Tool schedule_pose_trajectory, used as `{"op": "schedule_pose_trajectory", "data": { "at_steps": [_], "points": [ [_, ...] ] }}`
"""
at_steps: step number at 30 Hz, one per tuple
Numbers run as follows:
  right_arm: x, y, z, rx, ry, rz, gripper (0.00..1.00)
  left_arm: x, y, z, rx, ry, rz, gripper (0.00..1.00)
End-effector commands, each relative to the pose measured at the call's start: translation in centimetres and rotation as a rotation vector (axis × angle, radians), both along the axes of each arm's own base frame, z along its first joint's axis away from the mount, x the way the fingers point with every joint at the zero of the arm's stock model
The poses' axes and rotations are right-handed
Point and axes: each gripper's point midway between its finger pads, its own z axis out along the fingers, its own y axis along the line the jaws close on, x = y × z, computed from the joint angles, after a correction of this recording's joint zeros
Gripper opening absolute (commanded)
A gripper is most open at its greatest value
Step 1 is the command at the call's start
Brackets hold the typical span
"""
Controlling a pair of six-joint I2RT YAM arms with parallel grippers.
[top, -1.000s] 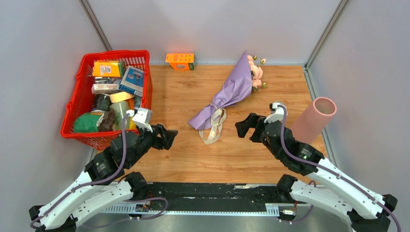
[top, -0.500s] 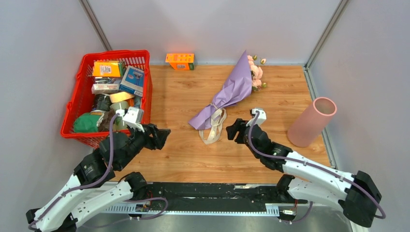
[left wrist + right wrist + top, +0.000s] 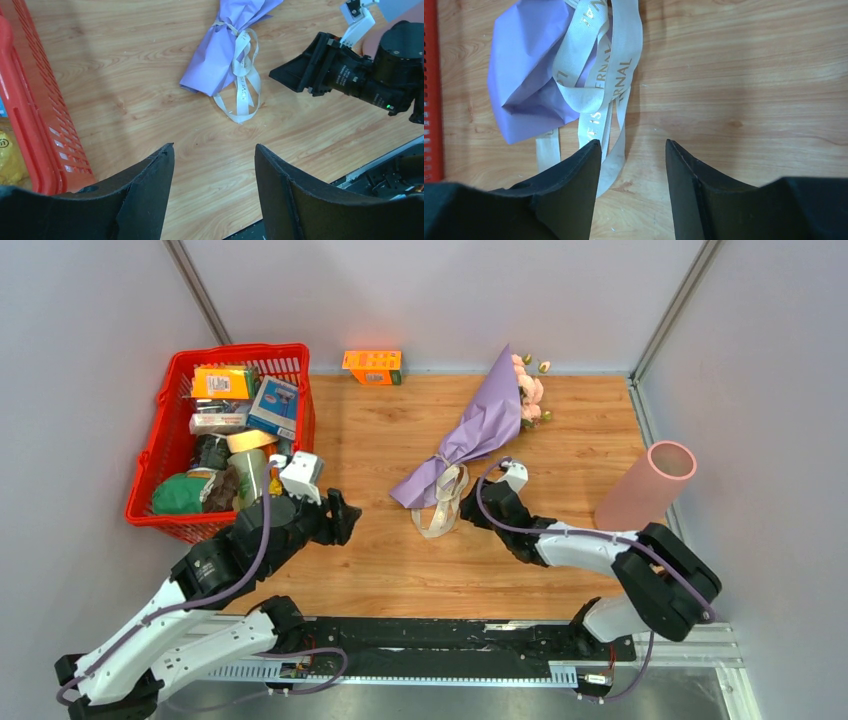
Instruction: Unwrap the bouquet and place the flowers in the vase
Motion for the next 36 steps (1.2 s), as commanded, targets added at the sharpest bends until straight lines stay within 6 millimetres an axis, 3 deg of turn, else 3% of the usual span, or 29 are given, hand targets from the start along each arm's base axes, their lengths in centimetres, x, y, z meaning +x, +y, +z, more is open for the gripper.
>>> {"op": "schedule_pose_trajectory", "data": {
  "at_steps": [1, 9, 14, 18, 25, 28, 36],
  "points": [
    [1.5, 3.1, 0.9, 0.162, 0.041, -0.027, 0.53, 0.3, -0.5, 1.5, 0.005, -0.010, -0.017, 0.68],
    [1.1, 4.9, -3.0, 0.155, 0.180, -0.006, 0.51, 1.9, -1.9, 1.6, 0.017, 0.002, 0.010, 0.66],
    [0.6, 4.9, -3.0, 0.141, 0.186, 0.026, 0.24, 2.7, -2.6, 1.3, 0.001, 0.011, 0.042, 0.65],
    [-0.2, 4.2, -0.3, 0.150, 0.124, 0.073, 0.00, 3.4, -3.5, 0.5, 0.011, 0.028, 0.041, 0.64],
    [-3.2, 1.7, 2.8, 0.159, 0.031, 0.135, 0.00, 4.6, -6.5, -2.5, 0.034, 0.107, 0.014, 0.66],
    [-4.8, 1.0, 3.3, 0.194, 0.020, 0.160, 0.00, 4.8, -9.0, -3.2, -0.007, 0.128, -0.056, 0.68],
    [-7.8, -0.4, 3.6, 0.272, 0.010, 0.194, 0.00, 4.9, -15.6, -8.2, -0.085, 0.257, -0.217, 0.71]
  ]
}}
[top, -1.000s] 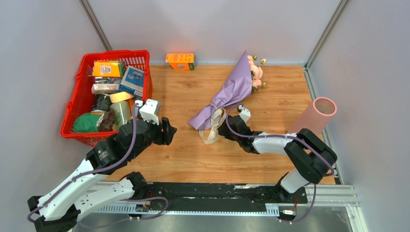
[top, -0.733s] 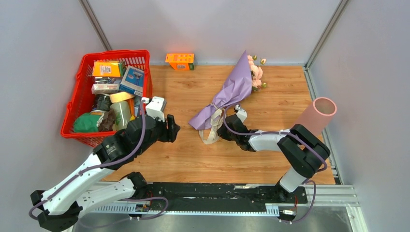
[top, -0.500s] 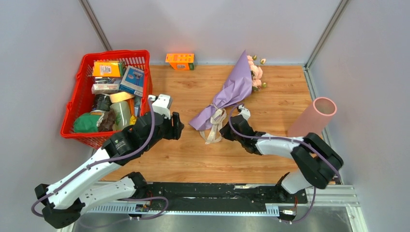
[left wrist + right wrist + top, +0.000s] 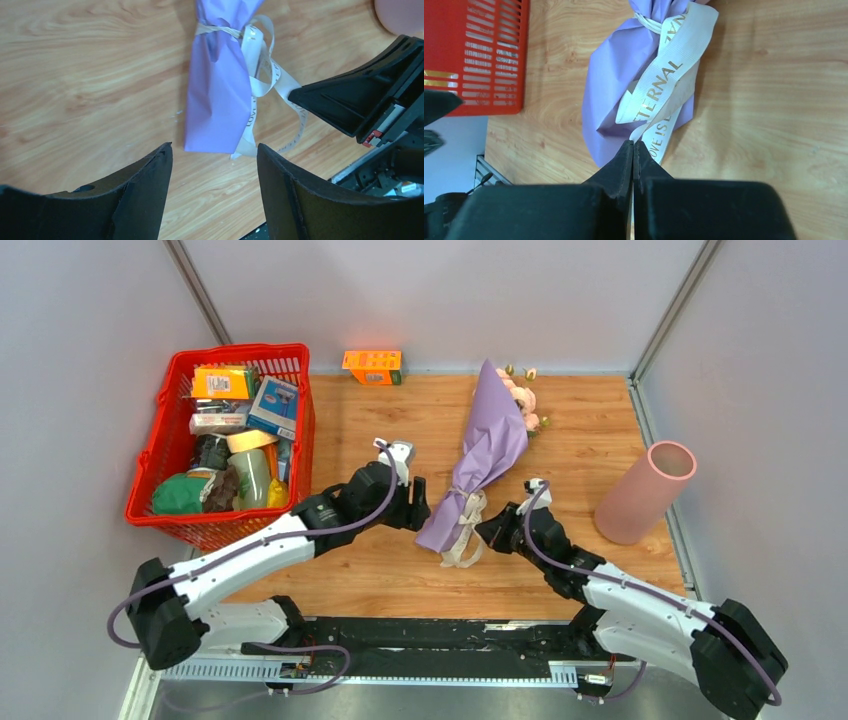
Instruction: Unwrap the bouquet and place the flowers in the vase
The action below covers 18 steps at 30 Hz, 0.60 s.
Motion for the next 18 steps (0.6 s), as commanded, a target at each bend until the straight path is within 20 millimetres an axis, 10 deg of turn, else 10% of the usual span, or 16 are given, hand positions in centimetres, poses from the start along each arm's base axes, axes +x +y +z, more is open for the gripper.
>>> {"op": "schedule_pose_trajectory", "data": {
  "at_steps": [1, 18],
  "points": [
    [-1.5, -0.3, -0.1, 0.030, 0.007, 0.028, 0.00, -0.1, -4.8, -0.2, -0.156, 0.038, -0.104, 0.71],
    [-2.5, -2.4, -3.0, -0.021, 0.091, -0.041, 0.11, 0.3, -9.2, -10.4, 0.009, 0.101, -0.146, 0.70]
  ]
}}
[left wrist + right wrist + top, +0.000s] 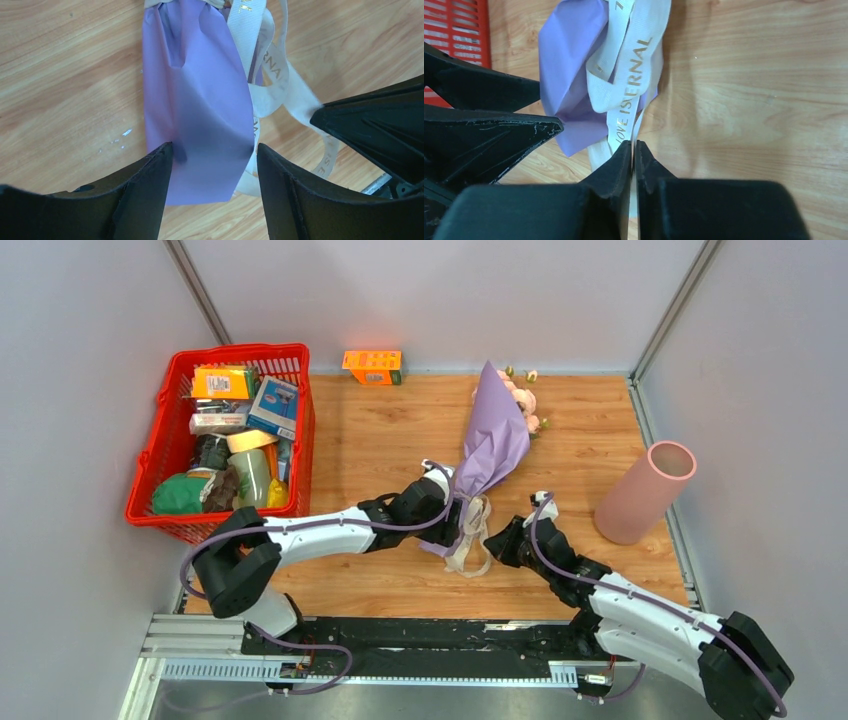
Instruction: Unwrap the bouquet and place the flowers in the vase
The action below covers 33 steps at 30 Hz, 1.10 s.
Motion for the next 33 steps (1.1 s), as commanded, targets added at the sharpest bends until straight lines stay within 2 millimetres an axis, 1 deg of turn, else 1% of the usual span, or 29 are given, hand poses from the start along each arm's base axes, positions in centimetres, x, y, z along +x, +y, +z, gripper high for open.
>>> {"op": "schedule_pose_trajectory", "data": {
  "at_steps": [1, 3, 4, 5, 7, 9, 10, 11, 12, 14, 15, 16, 17, 18, 19, 21, 25, 27, 30, 32, 33],
  "points": [
    [0.0, 0.1, 0.6, 0.026, -0.002, -0.015, 0.16, 0.5, -1.5, -0.2, -0.020, -0.033, -0.015, 0.69],
    [0.3, 0.3, 1.6, 0.041, -0.018, -0.018, 0.24, 0.6, -1.3, -0.8, 0.010, -0.029, -0.018, 0.62],
    [0.5, 0.3, 2.2, 0.046, -0.030, -0.024, 0.28, 0.5, -1.2, -0.9, 0.015, -0.027, -0.019, 0.56],
    [0.5, 0.0, 2.4, 0.033, -0.028, -0.033, 0.32, 0.5, -1.1, -1.0, 0.019, -0.027, -0.019, 0.53],
    [1.0, -0.3, 3.1, 0.027, -0.043, -0.062, 0.39, 0.3, -0.6, -1.3, 0.028, -0.024, -0.013, 0.38],
    [1.8, -1.0, 3.3, 0.013, -0.054, -0.120, 0.45, 0.1, -0.4, -1.2, 0.015, -0.026, -0.009, 0.30],
    [2.3, -1.5, 3.2, 0.001, -0.057, -0.158, 0.47, 0.1, -0.5, -1.2, 0.010, -0.027, -0.009, 0.28],
    [2.7, -1.9, 3.2, -0.013, -0.064, -0.191, 0.48, 0.0, -0.4, -1.2, 0.002, -0.022, -0.004, 0.22],
    [3.1, -2.0, 3.3, -0.025, -0.070, -0.203, 0.48, -0.1, -0.4, -1.0, -0.006, -0.020, -0.004, 0.18],
    [3.7, -1.8, 3.5, -0.051, -0.088, -0.197, 0.49, -0.4, -0.4, -0.9, -0.015, -0.013, -0.006, 0.10],
    [4.1, -1.4, 3.8, -0.061, -0.097, -0.183, 0.50, -0.5, -0.3, -0.9, -0.017, -0.011, -0.006, 0.04],
    [4.2, -1.1, 3.9, -0.068, -0.108, -0.167, 0.50, -0.6, -0.2, -0.9, -0.018, -0.005, -0.005, 0.02],
    [4.4, -1.0, 3.7, -0.085, -0.106, -0.160, 0.50, -0.7, -0.2, -0.9, -0.019, -0.004, -0.006, 0.00],
    [4.7, -0.8, 3.5, -0.100, -0.096, -0.159, 0.50, -0.8, 0.0, -1.0, -0.016, 0.000, -0.002, 0.00],
    [5.1, -0.5, 3.7, -0.090, -0.105, -0.159, 0.50, -0.8, 0.1, -0.9, -0.019, 0.001, 0.000, 0.00],
    [5.5, -0.1, 3.2, -0.099, -0.093, -0.156, 0.50, -1.0, 0.2, -0.9, -0.026, 0.002, 0.002, 0.00],
    [5.9, 0.1, 1.6, -0.119, -0.048, -0.177, 0.46, -1.3, 0.2, -0.6, -0.054, 0.008, 0.000, 0.00],
    [6.1, 0.4, 1.2, -0.119, -0.046, -0.173, 0.42, -1.5, 0.2, -0.5, -0.063, 0.010, -0.001, 0.00],
    [6.4, 0.2, 0.6, -0.148, -0.043, -0.187, 0.37, -1.5, 0.6, -0.6, -0.059, 0.009, 0.012, 0.00],
    [6.7, 0.0, 0.7, -0.167, -0.055, -0.193, 0.29, -1.5, 1.0, -0.6, -0.053, 0.006, 0.025, 0.00],
    [6.8, -0.2, 0.7, -0.176, -0.062, -0.195, 0.23, -1.4, 1.2, -0.6, -0.047, 0.004, 0.039, 0.00]
  ]
}}
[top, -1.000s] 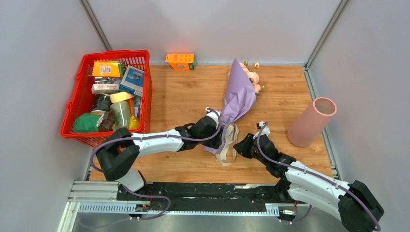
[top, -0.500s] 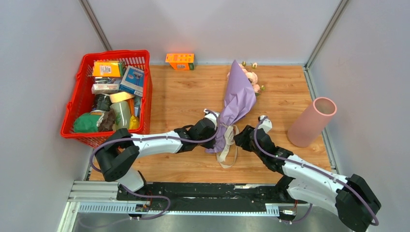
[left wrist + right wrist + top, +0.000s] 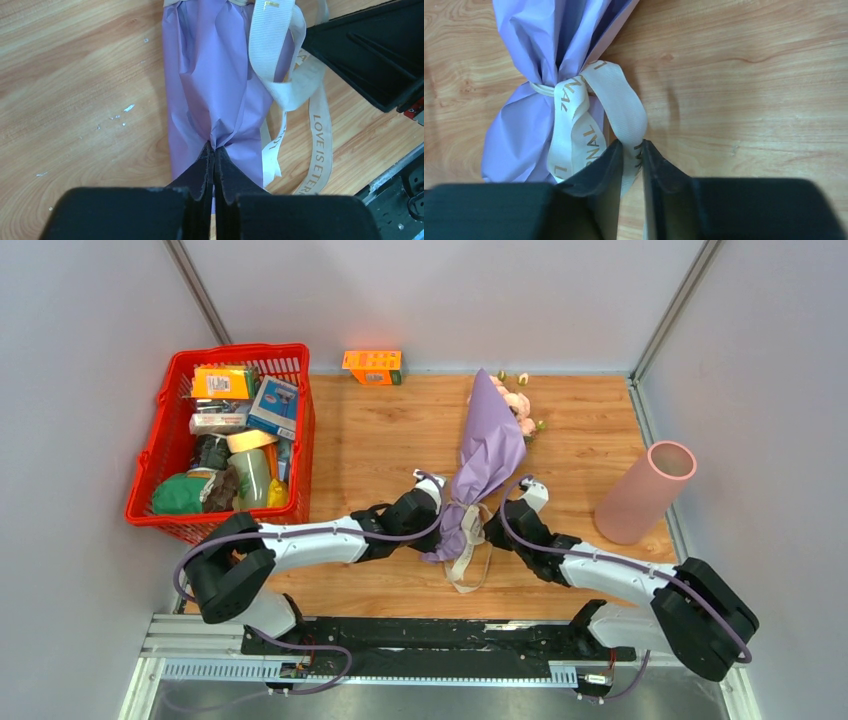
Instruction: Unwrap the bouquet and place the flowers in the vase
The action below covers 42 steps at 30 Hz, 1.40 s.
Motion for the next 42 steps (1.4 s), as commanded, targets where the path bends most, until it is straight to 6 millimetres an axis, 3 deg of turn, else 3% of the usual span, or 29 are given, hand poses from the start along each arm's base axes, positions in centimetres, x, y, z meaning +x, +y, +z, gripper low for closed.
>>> {"op": "schedule_pose_trajectory", "data": {
  "at_steps": [1, 3, 11, 19, 22, 26, 32, 36, 42],
  "points": [
    [2.5, 0.6, 3.1, 0.017, -0.113, -0.027, 0.15, 0.0, 0.3, 1.4, -0.040, -0.018, 0.035, 0.00],
    [2.7, 0.3, 3.8, -0.006, -0.138, -0.025, 0.00, 0.0, 0.9, 1.2, -0.025, -0.020, 0.054, 0.00],
    [3.3, -2.6, 9.0, -0.102, -0.266, -0.080, 0.00, -0.1, 3.4, 0.0, 0.045, -0.024, 0.119, 0.00],
    [4.1, -5.1, 11.8, -0.192, -0.315, -0.174, 0.00, -0.4, 5.2, -0.7, 0.081, -0.027, 0.164, 0.00],
    [4.7, -3.9, 12.6, -0.155, -0.302, -0.126, 0.00, -0.5, 5.4, -0.6, 0.077, -0.030, 0.169, 0.00],
    [4.7, -1.1, 11.2, -0.158, -0.235, 0.023, 0.28, -0.7, 5.0, -0.3, 0.037, -0.025, 0.164, 0.00],
    [2.0, 0.7, 11.3, -0.097, -0.158, 0.180, 0.50, -0.8, 4.7, -0.1, 0.011, -0.011, 0.173, 0.00],
    [-0.8, 1.4, 11.1, -0.019, -0.111, 0.277, 0.52, -0.8, 4.4, 0.0, 0.000, -0.002, 0.172, 0.00],
    [-5.1, 3.3, 10.1, 0.134, -0.024, 0.436, 0.45, -0.8, 3.0, 1.8, -0.078, 0.014, 0.169, 0.00]
  ]
}}
